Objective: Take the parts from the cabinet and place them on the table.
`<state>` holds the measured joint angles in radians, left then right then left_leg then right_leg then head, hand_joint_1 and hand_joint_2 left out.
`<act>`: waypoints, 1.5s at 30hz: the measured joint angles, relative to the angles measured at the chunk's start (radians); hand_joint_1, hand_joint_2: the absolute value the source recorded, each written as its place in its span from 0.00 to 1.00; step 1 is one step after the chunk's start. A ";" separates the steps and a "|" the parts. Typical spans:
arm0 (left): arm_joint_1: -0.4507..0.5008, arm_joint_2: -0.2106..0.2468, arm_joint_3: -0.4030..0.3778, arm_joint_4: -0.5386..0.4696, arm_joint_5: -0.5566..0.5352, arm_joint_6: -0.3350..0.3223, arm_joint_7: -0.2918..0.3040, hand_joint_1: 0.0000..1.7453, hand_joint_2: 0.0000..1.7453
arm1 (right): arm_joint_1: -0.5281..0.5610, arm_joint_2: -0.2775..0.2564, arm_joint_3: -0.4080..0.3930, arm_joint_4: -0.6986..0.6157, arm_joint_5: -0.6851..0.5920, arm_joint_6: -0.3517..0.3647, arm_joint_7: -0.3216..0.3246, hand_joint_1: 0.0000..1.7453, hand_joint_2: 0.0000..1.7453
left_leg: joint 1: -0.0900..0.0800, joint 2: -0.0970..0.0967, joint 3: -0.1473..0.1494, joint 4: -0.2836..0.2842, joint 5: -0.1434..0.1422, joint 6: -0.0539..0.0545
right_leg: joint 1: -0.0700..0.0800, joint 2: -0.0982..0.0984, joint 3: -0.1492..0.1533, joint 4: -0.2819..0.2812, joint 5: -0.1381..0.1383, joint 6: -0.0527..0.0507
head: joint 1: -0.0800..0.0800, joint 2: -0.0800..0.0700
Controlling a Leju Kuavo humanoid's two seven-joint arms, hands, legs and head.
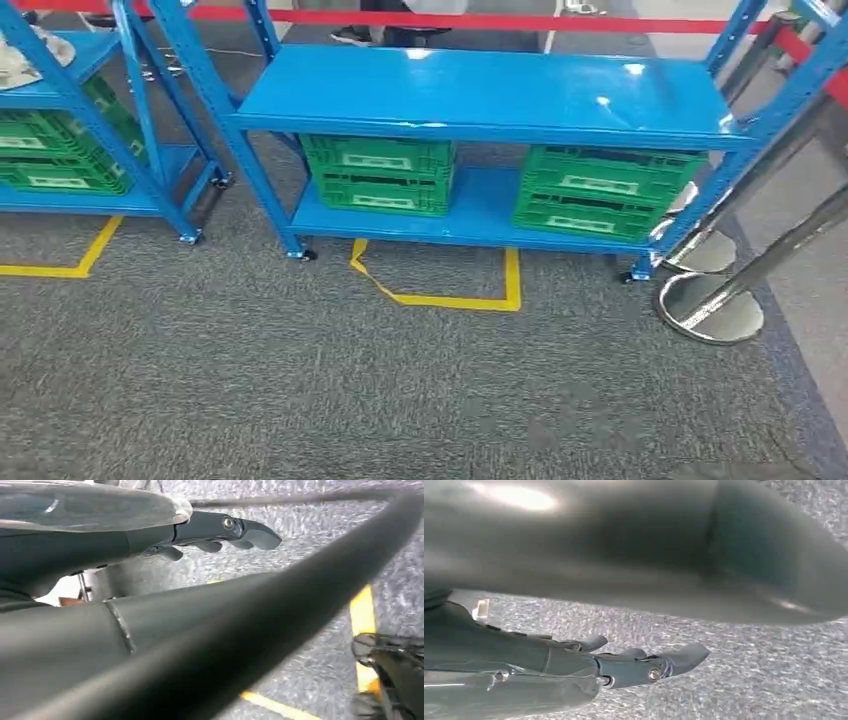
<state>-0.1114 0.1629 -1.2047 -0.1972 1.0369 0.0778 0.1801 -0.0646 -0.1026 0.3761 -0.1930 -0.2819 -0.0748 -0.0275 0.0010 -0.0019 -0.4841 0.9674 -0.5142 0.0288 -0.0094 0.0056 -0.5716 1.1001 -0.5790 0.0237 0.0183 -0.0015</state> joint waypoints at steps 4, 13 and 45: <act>-0.005 -0.003 0.000 0.000 0.000 0.000 0.000 0.00 0.00 | 0.002 -0.002 0.000 0.005 0.001 0.001 0.000 0.00 0.00 | -0.001 -0.002 0.012 -0.004 -0.023 -0.019 | 0.013 -0.005 0.014 -0.097 0.097 -0.026 | 0.008 0.000; -0.009 -0.005 0.000 0.000 0.000 0.000 0.000 0.00 0.00 | -0.003 -0.003 0.000 0.005 0.003 0.001 0.000 0.00 0.00 | 0.009 -0.002 -0.211 0.298 -0.105 -0.053 | -0.001 0.001 0.099 -0.141 0.064 -0.048 | -0.029 0.000; -0.007 -0.010 0.000 0.000 -0.003 0.000 -0.002 0.00 0.00 | -0.004 -0.003 0.001 0.006 -0.011 -0.006 0.003 0.00 0.00 | 0.013 -0.003 -0.202 0.231 -0.024 -0.057 | -0.004 0.001 0.116 -0.149 0.062 -0.047 | -0.030 0.000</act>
<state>-0.1184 0.1534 -1.2051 -0.1972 1.0338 0.0774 0.1781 -0.0688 -0.1053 0.3769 -0.1873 -0.2930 -0.0805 -0.0248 0.0139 -0.0048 -0.6866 1.1982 -0.5377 -0.0279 -0.0134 0.0068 -0.4560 0.9511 -0.5170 -0.0231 -0.0115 -0.0015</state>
